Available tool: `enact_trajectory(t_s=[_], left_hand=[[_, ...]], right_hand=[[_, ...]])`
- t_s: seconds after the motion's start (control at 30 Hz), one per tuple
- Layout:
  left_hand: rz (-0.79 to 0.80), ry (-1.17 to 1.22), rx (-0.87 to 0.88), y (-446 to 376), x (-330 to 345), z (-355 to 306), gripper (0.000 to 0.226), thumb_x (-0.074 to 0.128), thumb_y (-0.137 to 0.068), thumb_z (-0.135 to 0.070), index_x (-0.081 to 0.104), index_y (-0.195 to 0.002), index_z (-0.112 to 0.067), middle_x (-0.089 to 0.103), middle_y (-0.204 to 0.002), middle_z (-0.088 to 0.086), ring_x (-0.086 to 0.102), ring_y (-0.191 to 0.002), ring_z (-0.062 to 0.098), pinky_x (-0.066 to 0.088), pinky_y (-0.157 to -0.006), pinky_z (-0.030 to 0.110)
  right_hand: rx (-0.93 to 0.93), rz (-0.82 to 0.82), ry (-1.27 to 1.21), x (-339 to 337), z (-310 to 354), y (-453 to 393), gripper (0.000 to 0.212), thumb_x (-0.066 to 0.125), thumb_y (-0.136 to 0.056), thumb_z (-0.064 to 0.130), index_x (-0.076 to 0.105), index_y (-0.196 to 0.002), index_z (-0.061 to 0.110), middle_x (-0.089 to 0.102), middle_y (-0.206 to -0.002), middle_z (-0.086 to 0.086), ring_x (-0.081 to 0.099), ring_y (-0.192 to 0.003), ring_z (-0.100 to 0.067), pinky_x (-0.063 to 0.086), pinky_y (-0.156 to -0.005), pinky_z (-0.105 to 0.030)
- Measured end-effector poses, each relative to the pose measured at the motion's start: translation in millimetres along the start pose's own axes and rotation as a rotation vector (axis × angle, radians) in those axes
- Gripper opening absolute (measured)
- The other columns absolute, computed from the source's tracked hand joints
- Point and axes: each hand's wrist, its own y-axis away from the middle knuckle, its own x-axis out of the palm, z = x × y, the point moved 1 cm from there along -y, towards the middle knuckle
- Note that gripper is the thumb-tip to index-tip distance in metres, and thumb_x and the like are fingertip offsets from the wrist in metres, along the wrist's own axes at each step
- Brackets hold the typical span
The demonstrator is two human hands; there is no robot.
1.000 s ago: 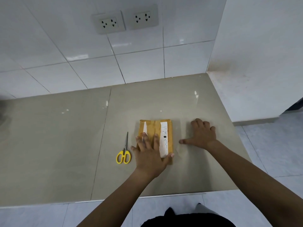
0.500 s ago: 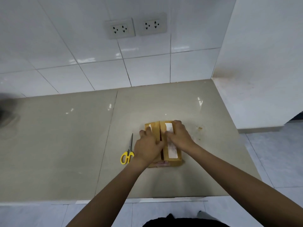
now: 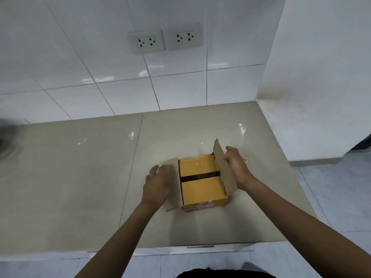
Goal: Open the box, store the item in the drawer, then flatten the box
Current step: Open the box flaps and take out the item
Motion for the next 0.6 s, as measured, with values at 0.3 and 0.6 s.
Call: enact_trajectory(t_s=[0.3, 0.6], left_hand=[[0.216, 0.524, -0.189, -2.6, 3.5, -31.3, 0.043, 0.057, -0.092, -0.032, 0.052, -0.133, -0.018, 0.059, -0.131, 0.006, 0.055, -0.119, 0.023, 0.048, -0.098, 0.038], [0.257, 0.673, -0.317, -15.0, 2.8, -34.3, 0.067, 0.063, -0.089, -0.026, 0.028, -0.146, -0.023, 0.058, -0.122, 0.016, 0.064, -0.091, 0.028, 0.058, -0.056, 0.034]], right_hand=[[-0.218, -0.281, 0.726, -35.9, -42.6, -7.9, 0.024, 0.06, -0.084, 0.003, 0.056, -0.107, 0.008, 0.053, -0.108, -0.011, 0.055, -0.094, -0.026, 0.045, -0.077, -0.033], [0.134, -0.075, 0.464, -7.1, -23.4, -1.2, 0.043, 0.059, -0.086, 0.043, 0.063, -0.097, 0.002, 0.068, -0.095, -0.015, 0.066, -0.082, -0.031, 0.058, -0.076, -0.045]])
